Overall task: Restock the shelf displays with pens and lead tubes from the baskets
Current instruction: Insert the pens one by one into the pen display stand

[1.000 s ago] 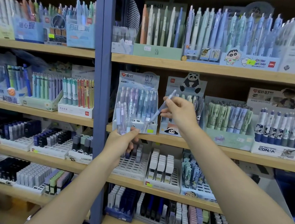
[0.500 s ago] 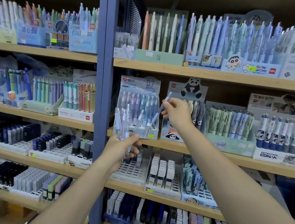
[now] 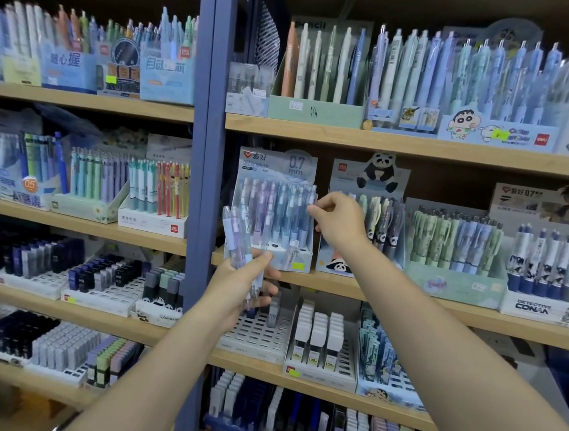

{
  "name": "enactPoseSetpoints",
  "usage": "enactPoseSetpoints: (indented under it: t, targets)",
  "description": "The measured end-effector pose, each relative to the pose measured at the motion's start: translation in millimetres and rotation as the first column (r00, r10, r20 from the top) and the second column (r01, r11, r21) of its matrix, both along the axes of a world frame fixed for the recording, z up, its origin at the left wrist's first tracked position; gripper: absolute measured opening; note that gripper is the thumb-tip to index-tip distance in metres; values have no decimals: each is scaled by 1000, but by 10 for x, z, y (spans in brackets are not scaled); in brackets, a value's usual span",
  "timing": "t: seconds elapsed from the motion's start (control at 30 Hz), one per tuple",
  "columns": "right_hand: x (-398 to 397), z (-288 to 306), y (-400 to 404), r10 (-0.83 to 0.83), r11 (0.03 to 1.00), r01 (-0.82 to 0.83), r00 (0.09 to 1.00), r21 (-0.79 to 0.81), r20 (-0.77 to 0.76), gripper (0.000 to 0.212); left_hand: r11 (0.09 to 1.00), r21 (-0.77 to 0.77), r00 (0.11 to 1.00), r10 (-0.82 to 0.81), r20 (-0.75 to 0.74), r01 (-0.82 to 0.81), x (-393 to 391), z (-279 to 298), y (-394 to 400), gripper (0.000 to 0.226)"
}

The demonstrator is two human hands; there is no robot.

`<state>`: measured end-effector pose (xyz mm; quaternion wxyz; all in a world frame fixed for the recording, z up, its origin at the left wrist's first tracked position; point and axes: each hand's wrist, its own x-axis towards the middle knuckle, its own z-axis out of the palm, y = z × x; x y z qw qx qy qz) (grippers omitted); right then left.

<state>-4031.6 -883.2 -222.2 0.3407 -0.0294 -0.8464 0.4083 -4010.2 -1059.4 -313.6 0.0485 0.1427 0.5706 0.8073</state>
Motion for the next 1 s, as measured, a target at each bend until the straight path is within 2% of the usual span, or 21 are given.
enactPoseSetpoints:
  t: [0.07, 0.2, 0.3, 0.37, 0.43, 0.57, 0.7, 1.0]
  targets:
    - [-10, 3, -18, -30, 999, 29, 999, 29, 26, 13, 1000, -9, 1000, 6, 9, -6, -4, 6, 3, 21]
    - [-6, 22, -27, -63, 994, 55, 995, 95, 81, 25, 1000, 6, 1000, -23, 11, 23, 6, 14, 17, 23]
    - [24, 51, 7, -46, 997, 39, 994, 62, 99, 24, 999, 15, 999, -49, -4, 49, 19, 10, 15, 23]
    - [118, 56, 26, -37, 999, 37, 999, -15, 18, 30, 998, 8, 998, -60, -16, 60, 15, -1, 9, 24]
    - [300, 44, 18, 48, 996, -49, 999, -81, -15, 25, 997, 3, 997, -71, -22, 71, 10, -9, 13, 27]
    - [585, -49, -103, 333, 942, -318, 927, -107, 175, 30, 992, -51, 993, -114, -32, 112, 42, -1, 89, 31]
    - [564, -108, -108, 362, 932, -345, 908, -111, 211, 31, 987, -94, 989, -139, -57, 133, 111, 13, 121, 31]
    - [525, -149, -29, 491, 786, -429, 871, -445, 28, 17, 997, -51, 996, -65, -60, 62, 101, -20, -10, 6]
